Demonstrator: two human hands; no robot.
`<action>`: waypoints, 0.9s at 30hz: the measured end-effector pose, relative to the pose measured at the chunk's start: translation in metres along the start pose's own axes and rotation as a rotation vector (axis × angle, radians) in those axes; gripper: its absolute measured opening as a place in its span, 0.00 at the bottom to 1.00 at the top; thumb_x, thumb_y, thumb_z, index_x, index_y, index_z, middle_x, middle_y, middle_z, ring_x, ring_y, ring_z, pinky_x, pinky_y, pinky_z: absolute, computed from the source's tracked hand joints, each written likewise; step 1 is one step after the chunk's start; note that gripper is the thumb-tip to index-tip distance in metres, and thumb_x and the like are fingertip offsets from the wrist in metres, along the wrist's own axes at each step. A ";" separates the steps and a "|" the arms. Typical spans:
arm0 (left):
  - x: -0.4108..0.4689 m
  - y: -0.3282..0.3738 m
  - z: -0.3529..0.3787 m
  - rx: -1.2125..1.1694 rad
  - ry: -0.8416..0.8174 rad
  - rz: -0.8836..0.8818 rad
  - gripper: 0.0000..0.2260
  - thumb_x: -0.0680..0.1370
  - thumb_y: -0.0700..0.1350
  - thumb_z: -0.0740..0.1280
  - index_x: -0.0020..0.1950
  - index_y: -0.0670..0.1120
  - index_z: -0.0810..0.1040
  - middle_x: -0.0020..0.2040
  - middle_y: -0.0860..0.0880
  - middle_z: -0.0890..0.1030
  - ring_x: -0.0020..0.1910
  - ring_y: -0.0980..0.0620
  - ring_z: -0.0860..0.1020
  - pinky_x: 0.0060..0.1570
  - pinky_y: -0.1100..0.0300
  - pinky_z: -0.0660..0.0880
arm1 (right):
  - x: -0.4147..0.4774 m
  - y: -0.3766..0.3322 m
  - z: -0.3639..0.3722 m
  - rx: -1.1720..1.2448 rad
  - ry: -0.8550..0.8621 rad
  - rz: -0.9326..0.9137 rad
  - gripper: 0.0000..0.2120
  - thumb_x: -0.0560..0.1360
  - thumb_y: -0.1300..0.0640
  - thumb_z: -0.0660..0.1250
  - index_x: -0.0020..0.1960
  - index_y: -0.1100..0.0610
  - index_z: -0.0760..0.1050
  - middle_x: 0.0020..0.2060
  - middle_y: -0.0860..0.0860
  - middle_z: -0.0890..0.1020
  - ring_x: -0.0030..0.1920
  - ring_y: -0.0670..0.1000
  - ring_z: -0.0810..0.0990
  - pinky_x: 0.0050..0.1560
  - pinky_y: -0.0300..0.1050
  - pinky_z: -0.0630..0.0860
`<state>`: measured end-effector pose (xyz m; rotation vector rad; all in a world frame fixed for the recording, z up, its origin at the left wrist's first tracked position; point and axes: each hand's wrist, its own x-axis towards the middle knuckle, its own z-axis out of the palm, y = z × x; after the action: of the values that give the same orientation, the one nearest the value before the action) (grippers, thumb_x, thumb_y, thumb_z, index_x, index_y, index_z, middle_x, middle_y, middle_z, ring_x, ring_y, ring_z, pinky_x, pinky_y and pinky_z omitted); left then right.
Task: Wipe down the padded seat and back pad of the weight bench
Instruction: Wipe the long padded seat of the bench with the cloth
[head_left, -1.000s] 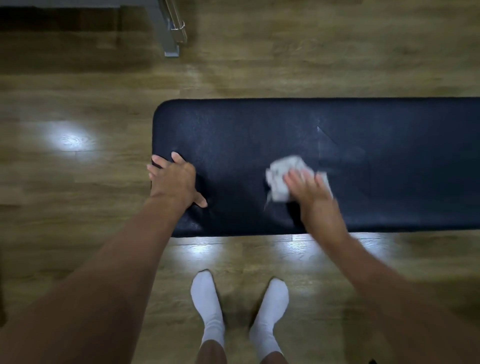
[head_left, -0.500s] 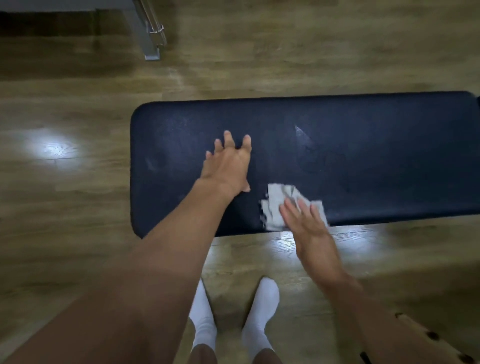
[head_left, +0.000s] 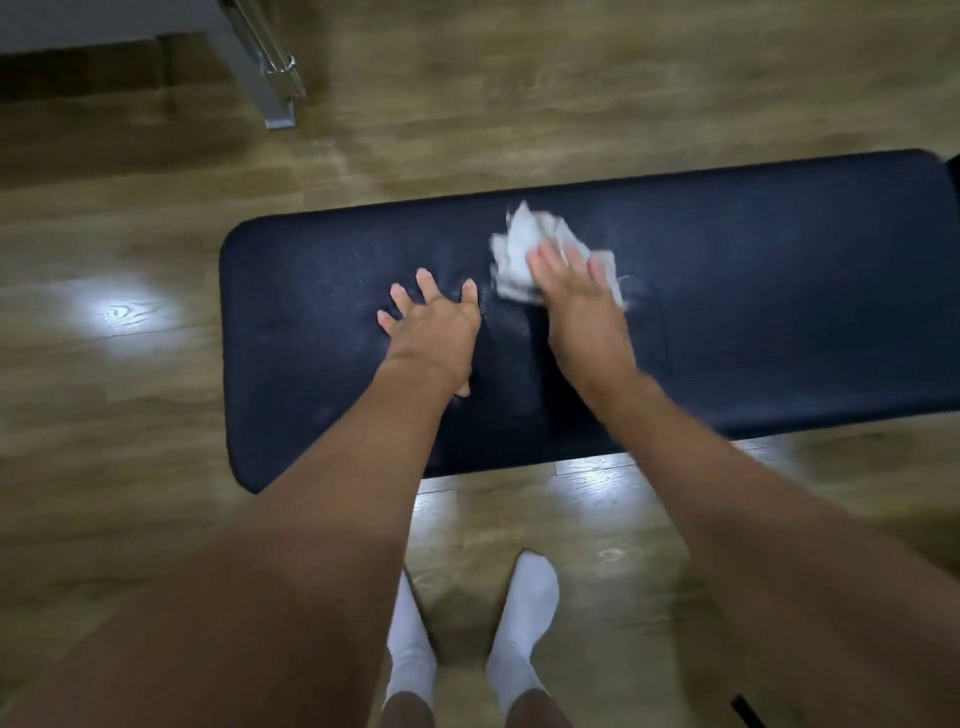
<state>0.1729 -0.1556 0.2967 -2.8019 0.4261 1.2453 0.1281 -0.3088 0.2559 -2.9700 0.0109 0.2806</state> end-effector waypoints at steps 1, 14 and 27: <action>0.000 0.001 -0.001 0.008 -0.005 -0.005 0.55 0.66 0.42 0.79 0.78 0.49 0.42 0.75 0.32 0.40 0.73 0.26 0.45 0.68 0.31 0.55 | -0.039 0.000 0.007 0.027 0.001 0.001 0.30 0.72 0.73 0.53 0.73 0.59 0.61 0.73 0.54 0.65 0.74 0.57 0.61 0.74 0.56 0.56; 0.008 0.003 -0.004 0.047 -0.072 -0.036 0.56 0.65 0.42 0.80 0.78 0.49 0.41 0.75 0.31 0.39 0.72 0.25 0.44 0.67 0.30 0.54 | 0.056 0.014 -0.023 -0.064 -0.066 0.090 0.28 0.69 0.71 0.56 0.69 0.59 0.62 0.70 0.54 0.66 0.68 0.57 0.64 0.67 0.54 0.59; 0.001 0.011 -0.005 0.024 -0.042 -0.012 0.57 0.64 0.54 0.79 0.78 0.45 0.42 0.74 0.29 0.42 0.71 0.23 0.46 0.67 0.29 0.53 | -0.131 0.019 0.009 0.098 -0.056 0.084 0.32 0.69 0.71 0.45 0.69 0.62 0.69 0.68 0.56 0.73 0.70 0.61 0.67 0.71 0.55 0.57</action>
<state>0.1739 -0.1670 0.2996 -2.7490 0.4184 1.2856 -0.0027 -0.3273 0.2689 -2.8679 0.1389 0.3628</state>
